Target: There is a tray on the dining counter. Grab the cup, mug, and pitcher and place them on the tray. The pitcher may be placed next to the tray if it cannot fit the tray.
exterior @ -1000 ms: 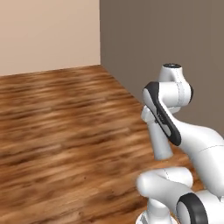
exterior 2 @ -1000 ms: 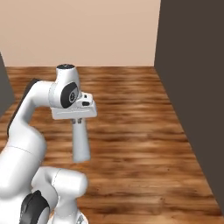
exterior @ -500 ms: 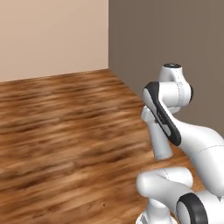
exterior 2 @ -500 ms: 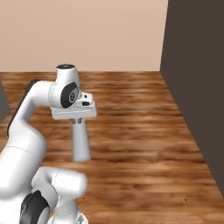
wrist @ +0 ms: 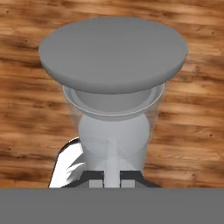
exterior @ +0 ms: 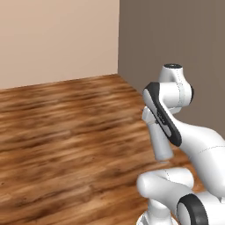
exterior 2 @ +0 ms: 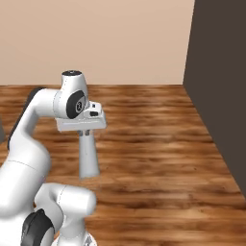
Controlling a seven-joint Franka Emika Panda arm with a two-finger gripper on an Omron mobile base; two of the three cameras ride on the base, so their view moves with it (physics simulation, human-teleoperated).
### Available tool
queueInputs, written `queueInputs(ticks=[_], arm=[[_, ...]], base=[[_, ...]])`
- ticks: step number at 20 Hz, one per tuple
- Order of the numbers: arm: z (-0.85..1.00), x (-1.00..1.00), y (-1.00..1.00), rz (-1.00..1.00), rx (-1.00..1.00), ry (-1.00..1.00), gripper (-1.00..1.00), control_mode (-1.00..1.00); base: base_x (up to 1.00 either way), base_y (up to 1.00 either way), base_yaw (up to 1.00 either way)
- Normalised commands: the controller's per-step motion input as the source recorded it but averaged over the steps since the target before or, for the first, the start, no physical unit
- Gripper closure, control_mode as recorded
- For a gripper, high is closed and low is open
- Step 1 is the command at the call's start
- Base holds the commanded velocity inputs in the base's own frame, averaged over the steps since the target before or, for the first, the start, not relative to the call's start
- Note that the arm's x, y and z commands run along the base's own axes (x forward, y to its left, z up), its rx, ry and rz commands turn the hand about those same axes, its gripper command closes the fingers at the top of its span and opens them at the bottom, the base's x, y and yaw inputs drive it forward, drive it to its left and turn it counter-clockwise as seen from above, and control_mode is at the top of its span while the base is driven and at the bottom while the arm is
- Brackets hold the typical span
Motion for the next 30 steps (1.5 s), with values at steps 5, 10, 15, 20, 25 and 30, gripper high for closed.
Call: queueInputs(ticks=[5, 10, 15, 20, 25, 30], arm=[[0.0, 0.0, 0.0, 0.0, 0.0, 0.0, 1.0, 1.0], [0.0, 0.0, 0.0, 0.0, 0.0, 0.0, 1.0, 1.0], [0.0, 0.0, 0.0, 0.0, 0.0, 0.0, 1.0, 1.0], [0.0, 0.0, 0.0, 0.0, 0.0, 0.0, 1.0, 1.0], [0.0, 0.0, 0.0, 0.0, 0.0, 0.0, 1.0, 1.0], [0.0, 0.0, 0.0, 0.0, 0.0, 0.0, 1.0, 1.0]], base=[[1.0, 0.57, 0.01], [1.0, 0.52, 0.01], [1.0, 0.38, 0.0], [1.0, 0.34, 0.01], [1.0, 0.26, 0.04], [1.0, 0.22, 0.07]])
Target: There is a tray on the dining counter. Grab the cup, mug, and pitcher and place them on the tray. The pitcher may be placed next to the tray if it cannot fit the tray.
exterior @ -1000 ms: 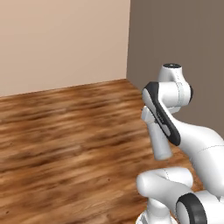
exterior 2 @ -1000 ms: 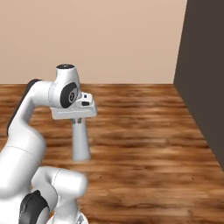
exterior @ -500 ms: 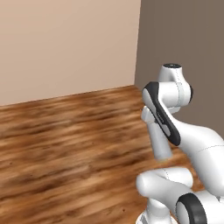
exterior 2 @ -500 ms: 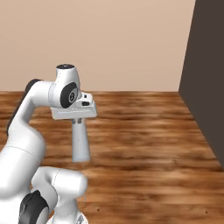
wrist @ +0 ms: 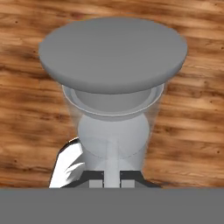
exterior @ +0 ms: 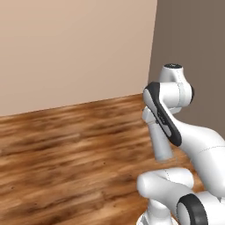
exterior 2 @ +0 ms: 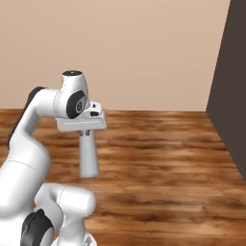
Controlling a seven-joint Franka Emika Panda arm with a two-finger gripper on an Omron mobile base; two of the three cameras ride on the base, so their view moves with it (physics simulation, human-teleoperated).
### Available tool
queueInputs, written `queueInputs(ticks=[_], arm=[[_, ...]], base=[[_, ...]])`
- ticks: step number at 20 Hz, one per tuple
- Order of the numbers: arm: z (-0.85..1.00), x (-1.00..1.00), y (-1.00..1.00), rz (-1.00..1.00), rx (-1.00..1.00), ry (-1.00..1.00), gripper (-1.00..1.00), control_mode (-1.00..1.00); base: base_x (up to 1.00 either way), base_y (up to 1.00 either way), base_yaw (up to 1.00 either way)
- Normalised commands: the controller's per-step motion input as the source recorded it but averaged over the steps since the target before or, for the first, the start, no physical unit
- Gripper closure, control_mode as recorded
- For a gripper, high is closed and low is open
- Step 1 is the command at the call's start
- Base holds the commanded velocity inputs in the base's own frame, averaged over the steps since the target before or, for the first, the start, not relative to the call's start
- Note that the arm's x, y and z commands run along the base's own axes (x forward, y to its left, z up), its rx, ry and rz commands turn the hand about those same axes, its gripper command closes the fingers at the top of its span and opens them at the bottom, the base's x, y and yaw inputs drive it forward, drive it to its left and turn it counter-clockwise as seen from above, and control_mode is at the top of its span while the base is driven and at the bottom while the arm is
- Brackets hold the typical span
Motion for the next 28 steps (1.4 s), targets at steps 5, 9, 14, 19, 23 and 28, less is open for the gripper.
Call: queueInputs(ticks=[5, 9, 14, 19, 23, 28], arm=[[0.0, 0.0, 0.0, 0.0, 0.0, 0.0, 1.0, 1.0], [0.0, 0.0, 0.0, 0.0, 0.0, 0.0, 1.0, 1.0], [0.0, 0.0, 0.0, 0.0, 0.0, 0.0, 1.0, 1.0], [0.0, 0.0, 0.0, 0.0, 0.0, 0.0, 1.0, 1.0], [0.0, 0.0, 0.0, 0.0, 0.0, 0.0, 1.0, 1.0], [0.0, 0.0, 0.0, 0.0, 0.0, 0.0, 1.0, 1.0]], base=[[1.0, 0.17, 0.16], [1.0, 0.06, 0.26], [1.0, 0.0, 0.57], [1.0, 0.0, 0.66], [1.0, 0.0, 0.64], [1.0, 0.0, 0.61]])
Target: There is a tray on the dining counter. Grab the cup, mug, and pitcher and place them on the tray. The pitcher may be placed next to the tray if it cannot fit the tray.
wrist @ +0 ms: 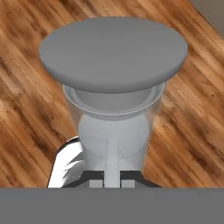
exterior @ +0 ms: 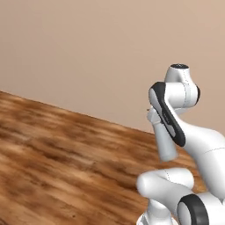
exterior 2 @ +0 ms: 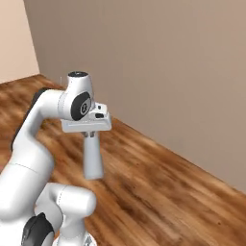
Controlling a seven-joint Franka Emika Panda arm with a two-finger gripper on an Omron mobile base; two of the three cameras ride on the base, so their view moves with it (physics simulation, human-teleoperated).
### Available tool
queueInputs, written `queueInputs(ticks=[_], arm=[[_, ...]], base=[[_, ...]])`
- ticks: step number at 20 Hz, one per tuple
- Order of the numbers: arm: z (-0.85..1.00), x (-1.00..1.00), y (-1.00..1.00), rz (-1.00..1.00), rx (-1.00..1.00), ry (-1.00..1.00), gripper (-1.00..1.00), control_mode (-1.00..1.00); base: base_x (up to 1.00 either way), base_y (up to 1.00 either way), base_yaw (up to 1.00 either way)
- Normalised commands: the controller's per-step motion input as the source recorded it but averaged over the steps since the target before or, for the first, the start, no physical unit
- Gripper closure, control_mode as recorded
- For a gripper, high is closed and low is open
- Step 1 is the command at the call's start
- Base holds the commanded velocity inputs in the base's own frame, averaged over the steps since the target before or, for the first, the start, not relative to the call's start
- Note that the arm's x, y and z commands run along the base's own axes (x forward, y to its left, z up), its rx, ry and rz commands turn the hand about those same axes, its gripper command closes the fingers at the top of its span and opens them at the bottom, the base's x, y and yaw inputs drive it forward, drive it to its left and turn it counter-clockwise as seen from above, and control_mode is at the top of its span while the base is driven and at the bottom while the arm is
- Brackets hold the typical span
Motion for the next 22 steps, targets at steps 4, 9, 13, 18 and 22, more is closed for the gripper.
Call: queueInputs(ticks=[4, 9, 13, 18, 22], arm=[[0.0, 0.0, 0.0, 0.0, 0.0, 0.0, 1.0, 1.0], [0.0, 0.0, 0.0, 0.0, 0.0, 0.0, 1.0, 1.0], [0.0, 0.0, 0.0, 0.0, 0.0, 0.0, 1.0, 1.0], [0.0, 0.0, 0.0, 0.0, 0.0, 0.0, 1.0, 1.0], [0.0, 0.0, 0.0, 0.0, 0.0, 0.0, 1.0, 1.0]], base=[[1.0, 0.0, 0.59], [1.0, 0.0, 0.58], [1.0, 0.0, 0.56], [1.0, -0.03, 0.52], [1.0, -0.16, 0.4]])
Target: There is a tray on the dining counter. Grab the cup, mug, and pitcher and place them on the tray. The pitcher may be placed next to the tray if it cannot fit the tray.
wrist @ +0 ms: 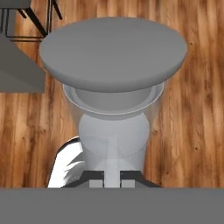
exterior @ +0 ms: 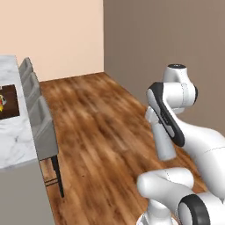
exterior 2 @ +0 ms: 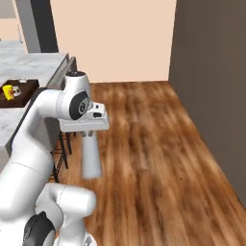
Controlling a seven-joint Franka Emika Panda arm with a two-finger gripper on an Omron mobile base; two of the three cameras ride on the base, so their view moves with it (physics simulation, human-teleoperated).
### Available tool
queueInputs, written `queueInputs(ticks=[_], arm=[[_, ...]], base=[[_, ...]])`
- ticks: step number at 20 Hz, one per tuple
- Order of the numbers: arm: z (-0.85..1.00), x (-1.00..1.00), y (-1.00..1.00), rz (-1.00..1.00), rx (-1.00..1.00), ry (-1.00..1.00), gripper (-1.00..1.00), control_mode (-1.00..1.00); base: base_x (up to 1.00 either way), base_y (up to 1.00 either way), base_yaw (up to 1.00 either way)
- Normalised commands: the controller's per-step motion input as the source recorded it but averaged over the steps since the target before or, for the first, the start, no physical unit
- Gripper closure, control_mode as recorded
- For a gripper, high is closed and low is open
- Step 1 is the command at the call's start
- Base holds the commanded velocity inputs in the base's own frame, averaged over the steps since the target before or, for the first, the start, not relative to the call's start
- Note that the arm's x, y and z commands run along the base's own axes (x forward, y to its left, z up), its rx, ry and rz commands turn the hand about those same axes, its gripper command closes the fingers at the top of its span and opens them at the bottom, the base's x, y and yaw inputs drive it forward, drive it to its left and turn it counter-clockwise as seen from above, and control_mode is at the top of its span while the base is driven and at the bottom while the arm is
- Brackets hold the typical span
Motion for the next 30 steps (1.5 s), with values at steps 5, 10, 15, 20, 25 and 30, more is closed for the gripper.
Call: queueInputs(ticks=[5, 10, 15, 20, 25, 30], arm=[[0.0, 0.0, 0.0, 0.0, 0.0, 0.0, 1.0, 1.0], [0.0, 0.0, 0.0, 0.0, 0.0, 0.0, 1.0, 1.0], [0.0, 0.0, 0.0, 0.0, 0.0, 0.0, 1.0, 1.0], [0.0, 0.0, 0.0, 0.0, 0.0, 0.0, 1.0, 1.0], [0.0, 0.0, 0.0, 0.0, 0.0, 0.0, 1.0, 1.0], [0.0, 0.0, 0.0, 0.0, 0.0, 0.0, 1.0, 1.0]], base=[[0.98, -0.07, 0.24], [1.0, -0.33, 0.42], [0.87, -0.3, 0.46], [0.87, -0.36, 0.57], [0.78, -0.37, 0.63], [0.65, -0.4, 0.61]])
